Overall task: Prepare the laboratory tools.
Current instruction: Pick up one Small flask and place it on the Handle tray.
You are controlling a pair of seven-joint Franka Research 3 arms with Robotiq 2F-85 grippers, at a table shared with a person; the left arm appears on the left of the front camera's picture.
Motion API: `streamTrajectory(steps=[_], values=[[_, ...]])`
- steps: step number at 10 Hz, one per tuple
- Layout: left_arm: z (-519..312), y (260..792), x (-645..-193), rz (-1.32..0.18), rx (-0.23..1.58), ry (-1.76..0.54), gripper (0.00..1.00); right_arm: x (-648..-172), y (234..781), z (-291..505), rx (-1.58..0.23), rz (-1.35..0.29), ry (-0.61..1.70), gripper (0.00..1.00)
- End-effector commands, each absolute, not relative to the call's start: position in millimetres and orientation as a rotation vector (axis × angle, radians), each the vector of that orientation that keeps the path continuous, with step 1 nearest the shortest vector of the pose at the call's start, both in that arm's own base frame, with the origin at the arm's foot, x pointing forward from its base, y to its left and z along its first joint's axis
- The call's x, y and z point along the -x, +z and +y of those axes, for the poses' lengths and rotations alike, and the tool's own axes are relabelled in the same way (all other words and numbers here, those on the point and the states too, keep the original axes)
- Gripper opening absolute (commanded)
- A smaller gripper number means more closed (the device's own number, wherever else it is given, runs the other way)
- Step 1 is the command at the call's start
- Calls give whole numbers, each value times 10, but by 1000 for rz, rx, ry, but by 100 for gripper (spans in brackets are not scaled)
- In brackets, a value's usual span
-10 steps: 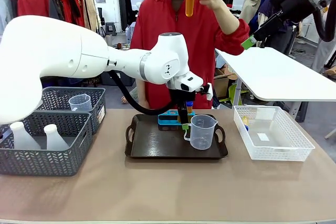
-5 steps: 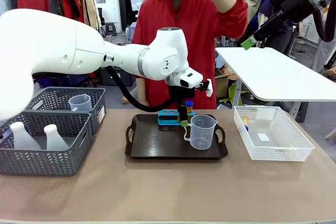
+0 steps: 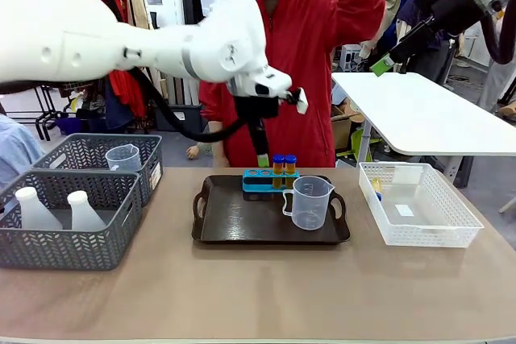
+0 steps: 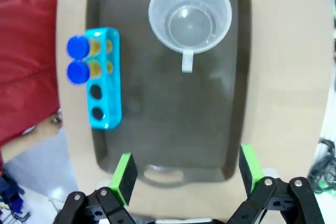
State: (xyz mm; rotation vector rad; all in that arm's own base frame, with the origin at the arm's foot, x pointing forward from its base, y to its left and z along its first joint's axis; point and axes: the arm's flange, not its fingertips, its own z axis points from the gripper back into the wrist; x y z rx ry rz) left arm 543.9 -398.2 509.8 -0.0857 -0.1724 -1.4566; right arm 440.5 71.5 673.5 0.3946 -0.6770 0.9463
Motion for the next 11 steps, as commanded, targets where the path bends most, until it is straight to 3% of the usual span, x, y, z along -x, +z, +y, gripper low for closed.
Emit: streamTrajectory(steps=[1,4,6,11], values=[[-3608,5422,-5248,-179,62,-1384,100,-4408,6745,708,-400,-681,953,100],[-3108,6221,-5266,-242,27,-1196,100,-4408,6745,708,-400,-681,953,100],[-2703,6552,-5396,-206,-13,-1038,100,-4408,6745,708,-400,-681,953,100],[-1841,6993,-5397,-173,-94,-684,100,-4408,6745,708,-400,-681,953,100]])
